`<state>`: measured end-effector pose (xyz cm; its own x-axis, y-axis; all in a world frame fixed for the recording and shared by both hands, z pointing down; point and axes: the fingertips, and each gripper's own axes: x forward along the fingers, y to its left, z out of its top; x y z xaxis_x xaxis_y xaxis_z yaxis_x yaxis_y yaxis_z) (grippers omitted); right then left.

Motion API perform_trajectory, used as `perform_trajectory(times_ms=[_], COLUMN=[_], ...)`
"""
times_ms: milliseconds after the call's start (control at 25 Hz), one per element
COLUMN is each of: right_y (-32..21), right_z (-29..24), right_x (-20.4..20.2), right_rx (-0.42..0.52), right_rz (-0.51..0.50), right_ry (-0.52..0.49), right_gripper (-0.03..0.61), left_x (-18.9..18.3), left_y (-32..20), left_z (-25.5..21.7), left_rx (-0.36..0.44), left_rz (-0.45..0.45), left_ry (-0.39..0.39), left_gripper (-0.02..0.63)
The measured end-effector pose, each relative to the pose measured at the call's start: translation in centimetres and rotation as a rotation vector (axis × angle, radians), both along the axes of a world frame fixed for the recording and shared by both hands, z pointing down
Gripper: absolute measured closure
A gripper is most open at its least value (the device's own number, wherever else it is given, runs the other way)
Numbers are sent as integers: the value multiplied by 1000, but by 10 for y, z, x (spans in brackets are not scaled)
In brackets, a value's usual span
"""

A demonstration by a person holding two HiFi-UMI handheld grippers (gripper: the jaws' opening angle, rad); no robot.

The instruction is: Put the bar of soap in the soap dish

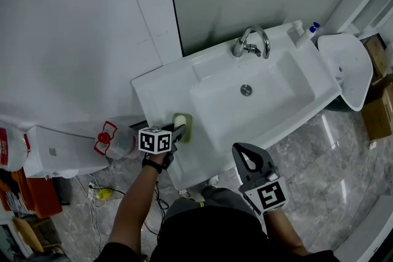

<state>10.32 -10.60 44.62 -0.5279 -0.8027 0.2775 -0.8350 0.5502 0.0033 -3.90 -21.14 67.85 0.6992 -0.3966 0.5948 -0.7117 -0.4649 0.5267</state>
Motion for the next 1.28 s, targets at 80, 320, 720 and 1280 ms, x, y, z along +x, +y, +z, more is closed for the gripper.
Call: perform_trajectory(times_ms=[80, 320, 720, 1280], right_y=[-1, -5, -16, -34], right_z=[0, 3, 7, 8], right_x=[2, 5, 8, 0], right_rx=[-2, -5, -18, -11], right_rz=[1, 3, -13, -69], right_ry=[-1, -5, -25, -57], right_gripper=[566, 566, 566, 566], left_x=[2, 6, 11, 17], left_y=[0, 0, 2, -2], left_z=[3, 12, 21, 25], left_rx=[-18, -74, -206, -222], left_rz=[7, 20, -133, -288], left_ry=[-13, -45, 53, 54], left_gripper=[505, 505, 505, 502])
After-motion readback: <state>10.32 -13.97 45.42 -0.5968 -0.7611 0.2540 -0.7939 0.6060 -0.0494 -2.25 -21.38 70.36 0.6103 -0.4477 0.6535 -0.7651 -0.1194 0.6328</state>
